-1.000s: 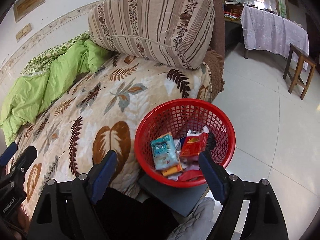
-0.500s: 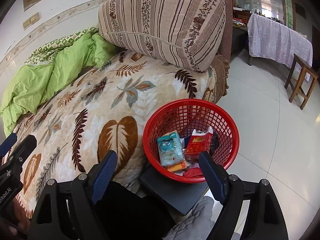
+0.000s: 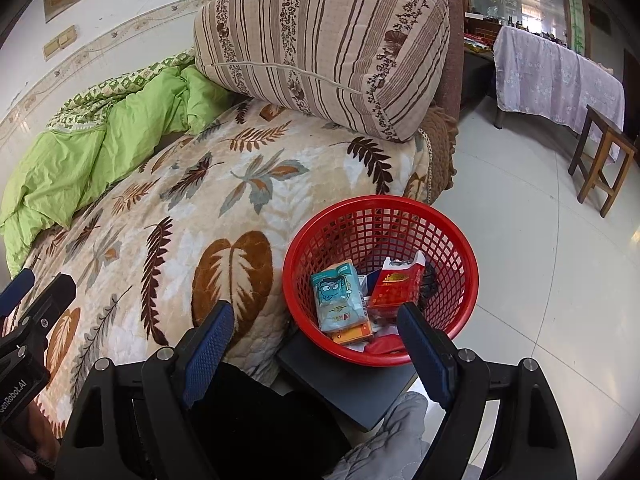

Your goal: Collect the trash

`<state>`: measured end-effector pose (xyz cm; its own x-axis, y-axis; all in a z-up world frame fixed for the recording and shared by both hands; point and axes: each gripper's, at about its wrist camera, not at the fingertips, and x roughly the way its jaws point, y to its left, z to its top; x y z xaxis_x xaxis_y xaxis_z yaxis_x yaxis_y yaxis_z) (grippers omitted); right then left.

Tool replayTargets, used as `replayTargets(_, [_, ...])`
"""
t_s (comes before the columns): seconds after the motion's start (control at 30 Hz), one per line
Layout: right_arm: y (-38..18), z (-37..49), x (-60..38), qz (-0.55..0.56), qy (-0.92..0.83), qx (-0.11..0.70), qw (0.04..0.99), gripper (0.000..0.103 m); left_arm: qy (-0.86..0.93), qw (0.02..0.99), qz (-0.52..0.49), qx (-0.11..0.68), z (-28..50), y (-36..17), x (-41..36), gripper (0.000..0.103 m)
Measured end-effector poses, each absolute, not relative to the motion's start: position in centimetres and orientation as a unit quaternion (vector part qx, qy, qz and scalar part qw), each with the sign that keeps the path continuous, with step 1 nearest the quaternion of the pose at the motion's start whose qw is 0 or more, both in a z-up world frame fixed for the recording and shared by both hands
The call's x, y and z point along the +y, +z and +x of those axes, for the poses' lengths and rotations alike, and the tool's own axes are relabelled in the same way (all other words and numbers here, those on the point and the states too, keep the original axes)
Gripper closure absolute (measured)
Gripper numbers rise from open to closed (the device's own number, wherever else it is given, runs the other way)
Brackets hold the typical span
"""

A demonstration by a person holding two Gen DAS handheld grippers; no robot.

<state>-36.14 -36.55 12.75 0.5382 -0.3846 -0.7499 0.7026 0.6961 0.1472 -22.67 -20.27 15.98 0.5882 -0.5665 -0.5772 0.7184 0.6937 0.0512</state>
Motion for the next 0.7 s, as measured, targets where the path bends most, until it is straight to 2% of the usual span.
replayTargets(0.7, [12.58,-36.05,-36.33,0.218,-0.322,0.361,0.848,0.017,-0.362,0.881,0.144,0.269,-22.61,15.59,-20.00,0.007])
